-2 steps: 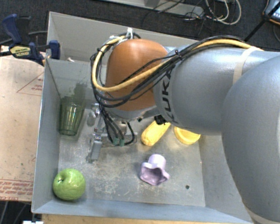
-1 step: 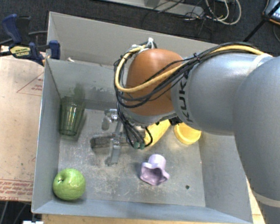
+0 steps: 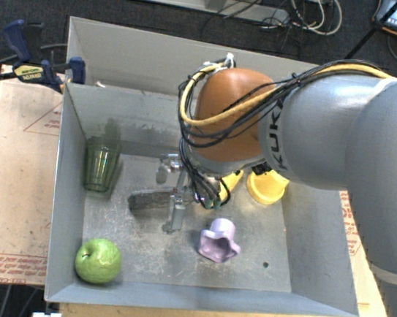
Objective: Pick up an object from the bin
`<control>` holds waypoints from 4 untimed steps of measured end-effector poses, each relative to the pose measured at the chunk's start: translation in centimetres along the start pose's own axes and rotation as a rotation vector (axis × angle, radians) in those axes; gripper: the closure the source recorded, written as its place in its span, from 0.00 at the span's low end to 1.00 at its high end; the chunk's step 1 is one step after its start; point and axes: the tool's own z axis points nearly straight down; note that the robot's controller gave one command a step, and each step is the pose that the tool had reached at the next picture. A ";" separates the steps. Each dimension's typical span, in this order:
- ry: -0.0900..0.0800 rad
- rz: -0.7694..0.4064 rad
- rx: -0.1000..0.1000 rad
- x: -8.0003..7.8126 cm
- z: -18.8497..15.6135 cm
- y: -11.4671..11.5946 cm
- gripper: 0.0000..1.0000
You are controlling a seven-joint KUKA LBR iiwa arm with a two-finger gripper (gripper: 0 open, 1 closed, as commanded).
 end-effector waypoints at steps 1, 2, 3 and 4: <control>-0.006 -0.035 -0.004 -0.7 1.3 -2.8 0.00; -0.003 0.100 -0.002 0.2 5.0 -2.6 0.00; -0.015 0.082 -0.005 -0.4 6.0 -2.8 1.00; -0.015 0.080 -0.005 -0.3 6.0 -2.8 1.00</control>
Offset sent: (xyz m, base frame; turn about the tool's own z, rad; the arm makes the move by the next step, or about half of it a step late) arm -0.0026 -0.0266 -0.0562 0.1062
